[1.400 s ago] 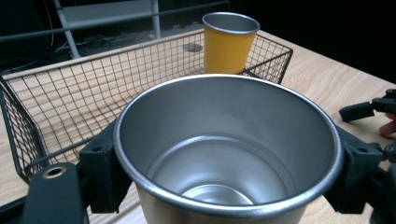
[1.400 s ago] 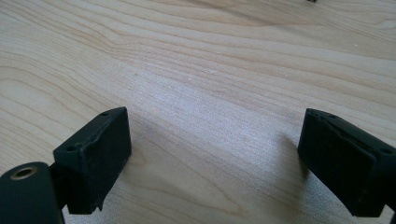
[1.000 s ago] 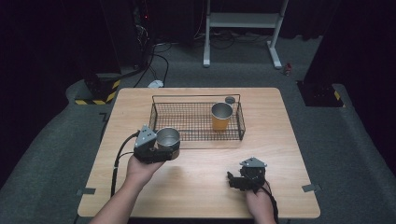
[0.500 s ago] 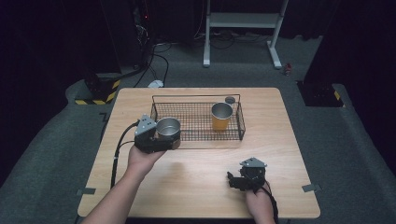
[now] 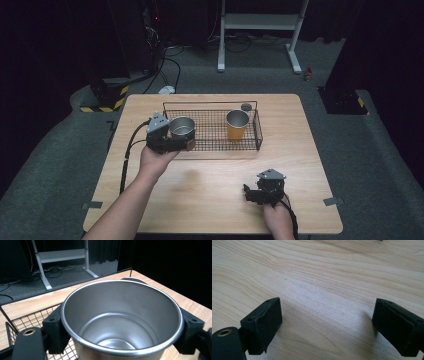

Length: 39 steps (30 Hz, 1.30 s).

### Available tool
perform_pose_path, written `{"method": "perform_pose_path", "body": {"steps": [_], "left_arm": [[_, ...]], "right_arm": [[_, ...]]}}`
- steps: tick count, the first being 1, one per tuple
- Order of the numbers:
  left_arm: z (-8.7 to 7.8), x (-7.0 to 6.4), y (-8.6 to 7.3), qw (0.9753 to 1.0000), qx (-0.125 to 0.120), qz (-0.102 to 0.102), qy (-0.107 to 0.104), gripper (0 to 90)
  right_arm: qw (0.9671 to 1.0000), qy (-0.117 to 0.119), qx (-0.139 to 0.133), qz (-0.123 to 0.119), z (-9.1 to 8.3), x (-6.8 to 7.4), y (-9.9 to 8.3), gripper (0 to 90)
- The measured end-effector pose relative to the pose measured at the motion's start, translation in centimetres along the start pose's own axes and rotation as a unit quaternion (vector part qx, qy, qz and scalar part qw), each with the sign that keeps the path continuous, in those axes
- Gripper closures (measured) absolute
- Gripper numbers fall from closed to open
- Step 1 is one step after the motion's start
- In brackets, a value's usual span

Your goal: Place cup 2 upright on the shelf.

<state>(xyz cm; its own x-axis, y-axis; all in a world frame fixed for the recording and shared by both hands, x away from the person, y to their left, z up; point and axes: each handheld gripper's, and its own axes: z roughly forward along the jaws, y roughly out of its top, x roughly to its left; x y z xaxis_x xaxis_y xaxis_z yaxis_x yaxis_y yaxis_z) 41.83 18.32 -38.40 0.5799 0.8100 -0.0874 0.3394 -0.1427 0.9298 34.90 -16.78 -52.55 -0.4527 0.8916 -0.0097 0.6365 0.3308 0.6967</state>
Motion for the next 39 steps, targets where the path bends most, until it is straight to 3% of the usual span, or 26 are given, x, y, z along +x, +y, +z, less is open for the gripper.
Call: {"method": "perform_pose_path", "body": {"steps": [12, 22, 32, 35, 39], "left_arm": [[2.2, 0.1, 1.6, 0.9999, 0.009, 0.009, 0.007, 18.5], [4.7, 1.2, 2.2, 0.9996, 0.009, 0.006, 0.025, 18.6], [7.1, 2.6, 2.1, 0.9986, 0.025, 0.006, 0.047, 18.6], [8.2, 3.5, 1.6, 0.998, 0.032, -0.013, 0.054, 18.5], [9.1, 4.2, 1.0, 0.9969, 0.044, -0.024, 0.06, 18.5]], "right_arm": [[1.0, 0.002, 0.0, -0.002, 0.0, 0.0, 0.0, 9.0], [1.0, 0.002, 0.0, -0.001, 0.0, 0.0, 0.0, 9.0], [1.0, 0.002, 0.0, -0.002, 0.0, 0.0, 0.0, 9.0], [1.0, 0.002, 0.001, -0.003, 0.0, 0.0, 0.0, 9.0], [1.0, 0.002, 0.001, -0.003, 0.0, 0.0, 0.0, 9.0]]}}
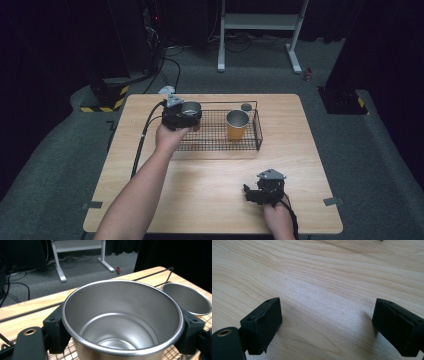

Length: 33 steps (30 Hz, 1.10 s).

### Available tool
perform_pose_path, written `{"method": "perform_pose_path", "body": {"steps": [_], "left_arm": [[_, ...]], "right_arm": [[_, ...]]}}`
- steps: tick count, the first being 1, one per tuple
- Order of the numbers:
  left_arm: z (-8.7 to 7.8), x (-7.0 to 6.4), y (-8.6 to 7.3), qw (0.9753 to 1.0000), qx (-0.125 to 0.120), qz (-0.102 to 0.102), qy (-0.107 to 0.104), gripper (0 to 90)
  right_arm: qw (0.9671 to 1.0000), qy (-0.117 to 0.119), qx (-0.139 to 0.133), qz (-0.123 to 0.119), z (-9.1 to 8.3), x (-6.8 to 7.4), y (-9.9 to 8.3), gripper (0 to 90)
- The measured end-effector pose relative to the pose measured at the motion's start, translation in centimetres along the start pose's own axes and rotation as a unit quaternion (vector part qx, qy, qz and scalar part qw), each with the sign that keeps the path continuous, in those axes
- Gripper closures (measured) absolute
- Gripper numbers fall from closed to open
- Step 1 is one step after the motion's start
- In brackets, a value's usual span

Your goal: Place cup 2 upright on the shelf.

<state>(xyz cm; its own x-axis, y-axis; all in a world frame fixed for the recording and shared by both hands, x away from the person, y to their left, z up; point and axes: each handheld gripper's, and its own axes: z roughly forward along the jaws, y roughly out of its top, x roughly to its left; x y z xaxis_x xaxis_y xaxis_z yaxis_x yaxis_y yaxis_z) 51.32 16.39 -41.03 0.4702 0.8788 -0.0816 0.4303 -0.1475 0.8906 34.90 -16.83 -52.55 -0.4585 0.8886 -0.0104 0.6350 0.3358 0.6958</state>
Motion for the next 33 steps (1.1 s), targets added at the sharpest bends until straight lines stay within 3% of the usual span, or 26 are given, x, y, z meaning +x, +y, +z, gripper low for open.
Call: {"method": "perform_pose_path", "body": {"steps": [3, 13, 15, 22, 24, 33], "left_arm": [[0.6, 0.2, -0.3, 0.9999, 0.005, -0.011, 0.001, 18.5], [2.6, -0.1, -1.2, 0.9992, 0.037, -0.007, 0.013, 18.4], [3.2, -0.1, -1.6, 0.9981, 0.058, -0.012, 0.019, 18.4], [3.9, -0.1, -2.0, 0.995, 0.093, -0.015, 0.033, 18.4], [4.2, -0.2, -2.2, 0.9928, 0.111, -0.024, 0.036, 18.4], [4.9, -0.1, -2.8, 0.9866, 0.152, -0.02, 0.054, 18.1]], "right_arm": [[1.0, 0.0, 0.0, 0.0, 0.0, 0.0, 0.0, 9.0], [1.0, 0.001, 0.0, 0.0, 0.0, 0.0, 0.0, 8.9], [1.0, 0.002, 0.0, -0.001, 0.0, 0.0, 0.0, 8.9], [1.0, 0.002, 0.0, -0.001, 0.0, 0.0, 0.0, 8.9], [1.0, 0.002, 0.0, -0.001, 0.0, 0.0, 0.0, 8.9], [1.0, 0.002, 0.0, -0.001, 0.0, 0.0, 0.0, 8.9]]}}
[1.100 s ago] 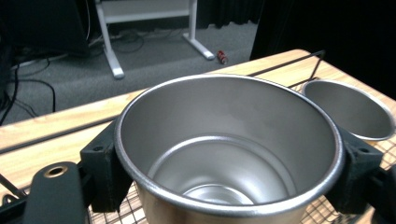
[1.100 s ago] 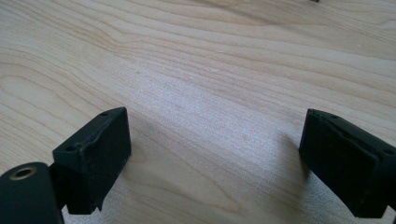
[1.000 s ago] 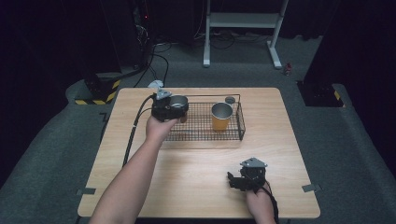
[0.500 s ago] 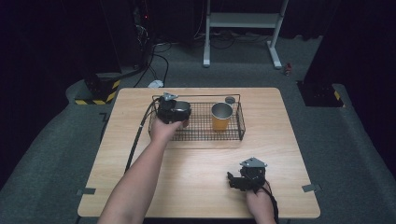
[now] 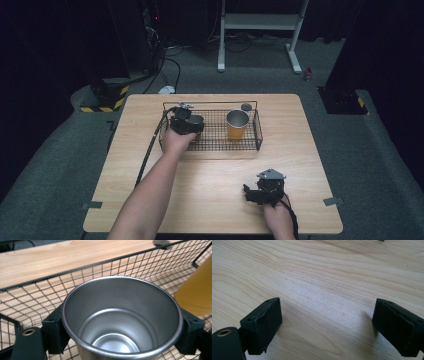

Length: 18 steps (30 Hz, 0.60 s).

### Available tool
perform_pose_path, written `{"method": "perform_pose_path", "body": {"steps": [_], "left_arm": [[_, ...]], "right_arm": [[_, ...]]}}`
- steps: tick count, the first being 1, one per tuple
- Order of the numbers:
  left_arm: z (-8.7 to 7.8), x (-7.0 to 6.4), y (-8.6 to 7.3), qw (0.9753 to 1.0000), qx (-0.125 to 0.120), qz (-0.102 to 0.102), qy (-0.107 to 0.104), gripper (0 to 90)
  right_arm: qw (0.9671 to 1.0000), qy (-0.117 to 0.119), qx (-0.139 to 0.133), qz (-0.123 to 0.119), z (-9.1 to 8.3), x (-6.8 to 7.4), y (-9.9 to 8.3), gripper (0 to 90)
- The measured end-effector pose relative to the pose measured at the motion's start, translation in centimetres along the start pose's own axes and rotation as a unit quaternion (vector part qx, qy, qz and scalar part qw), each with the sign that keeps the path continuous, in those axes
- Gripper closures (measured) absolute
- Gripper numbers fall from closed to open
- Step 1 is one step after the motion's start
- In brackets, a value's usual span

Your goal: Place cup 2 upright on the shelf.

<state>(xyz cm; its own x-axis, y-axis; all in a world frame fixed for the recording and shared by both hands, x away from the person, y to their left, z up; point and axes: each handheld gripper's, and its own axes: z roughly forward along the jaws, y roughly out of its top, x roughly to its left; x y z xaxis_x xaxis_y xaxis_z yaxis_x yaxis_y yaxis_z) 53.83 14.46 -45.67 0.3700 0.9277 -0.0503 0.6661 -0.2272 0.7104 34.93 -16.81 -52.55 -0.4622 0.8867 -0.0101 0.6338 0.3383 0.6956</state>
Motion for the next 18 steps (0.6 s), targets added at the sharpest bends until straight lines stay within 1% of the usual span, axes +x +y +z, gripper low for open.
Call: {"method": "perform_pose_path", "body": {"steps": [4, 8, 10, 14, 18], "left_arm": [[0.23, -0.04, -0.19, 0.9998, 0.013, 0.012, 0.008, 18.0], [0.34, -0.09, -0.3, 0.9997, 0.02, 0.011, 0.008, 17.9], [0.36, -0.01, -0.34, 0.9995, 0.024, 0.017, 0.008, 17.9], [0.25, 0.17, -0.35, 0.9993, 0.032, 0.018, 0.007, 17.8], [0.08, 0.25, -0.48, 0.9988, 0.041, 0.025, 0.012, 15.9]], "right_arm": [[1.0, 0.0, 0.0, -0.001, 0.0, -0.01, 0.0, 8.9], [1.0, 0.0, 0.0, -0.001, 0.0, -0.01, 0.0, 8.9], [1.0, 0.0, 0.0, -0.001, 0.0, -0.01, 0.0, 8.9], [1.0, 0.0, 0.0, -0.001, 0.0, -0.01, 0.0, 8.9], [1.0, 0.0, 0.0, -0.001, 0.0, -0.01, 0.0, 8.9]]}}
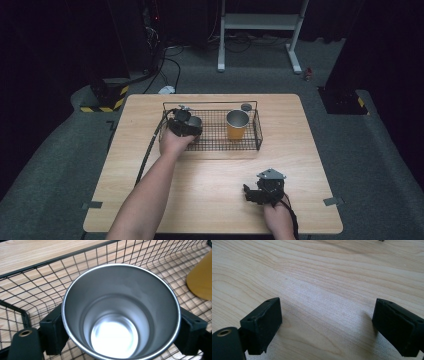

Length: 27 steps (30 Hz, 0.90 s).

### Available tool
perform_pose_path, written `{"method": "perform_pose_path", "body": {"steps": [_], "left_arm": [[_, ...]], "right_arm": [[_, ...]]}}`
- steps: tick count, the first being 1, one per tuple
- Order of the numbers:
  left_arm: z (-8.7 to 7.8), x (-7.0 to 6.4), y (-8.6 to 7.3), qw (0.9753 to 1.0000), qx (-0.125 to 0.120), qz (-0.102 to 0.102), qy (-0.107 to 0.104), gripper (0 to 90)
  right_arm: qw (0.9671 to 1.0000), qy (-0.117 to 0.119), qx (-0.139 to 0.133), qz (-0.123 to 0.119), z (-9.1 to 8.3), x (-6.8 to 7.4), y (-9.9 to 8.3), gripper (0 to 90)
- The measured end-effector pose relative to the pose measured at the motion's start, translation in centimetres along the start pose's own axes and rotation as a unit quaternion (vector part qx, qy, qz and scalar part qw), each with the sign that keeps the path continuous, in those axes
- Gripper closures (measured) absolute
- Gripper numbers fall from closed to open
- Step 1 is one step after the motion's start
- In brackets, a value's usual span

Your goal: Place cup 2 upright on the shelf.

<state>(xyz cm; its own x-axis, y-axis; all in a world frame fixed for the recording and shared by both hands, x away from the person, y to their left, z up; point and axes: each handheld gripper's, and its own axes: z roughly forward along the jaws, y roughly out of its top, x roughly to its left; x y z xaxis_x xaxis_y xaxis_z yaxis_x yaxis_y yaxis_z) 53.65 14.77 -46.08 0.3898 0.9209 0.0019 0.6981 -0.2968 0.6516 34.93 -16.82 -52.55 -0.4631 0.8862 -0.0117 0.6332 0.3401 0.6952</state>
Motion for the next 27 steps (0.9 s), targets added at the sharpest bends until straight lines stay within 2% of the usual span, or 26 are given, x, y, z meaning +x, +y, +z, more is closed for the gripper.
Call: {"method": "perform_pose_path", "body": {"steps": [6, 14, 18, 21, 27], "left_arm": [[-0.1, 0.3, -0.2, 0.9999, 0.012, 0.004, 0.0, 14.9], [0.0, 0.3, -0.1, 1.0, 0.005, 0.003, 0.0, 11.8], [-0.4, 0.3, 0.0, 1.0, -0.008, 0.002, 0.002, 3.8], [-0.8, 0.2, 0.1, 0.9999, -0.015, 0.001, -0.006, 0.0], [-1.7, 0.1, 0.1, 0.9995, -0.03, 0.006, -0.006, 0.0]], "right_arm": [[1.0, 0.0, 0.0, 0.0, 0.0, 0.0, 0.0, 8.9], [1.0, 0.0, 0.0, 0.0, 0.0, 0.0, 0.0, 8.9], [1.0, 0.0, 0.0, 0.0, 0.0, 0.0, 0.0, 8.9], [1.0, 0.0, 0.0, 0.0, 0.0, 0.0, 0.0, 8.9], [1.0, 0.0, 0.0, 0.0, 0.0, 0.0, 0.0, 8.9]]}}
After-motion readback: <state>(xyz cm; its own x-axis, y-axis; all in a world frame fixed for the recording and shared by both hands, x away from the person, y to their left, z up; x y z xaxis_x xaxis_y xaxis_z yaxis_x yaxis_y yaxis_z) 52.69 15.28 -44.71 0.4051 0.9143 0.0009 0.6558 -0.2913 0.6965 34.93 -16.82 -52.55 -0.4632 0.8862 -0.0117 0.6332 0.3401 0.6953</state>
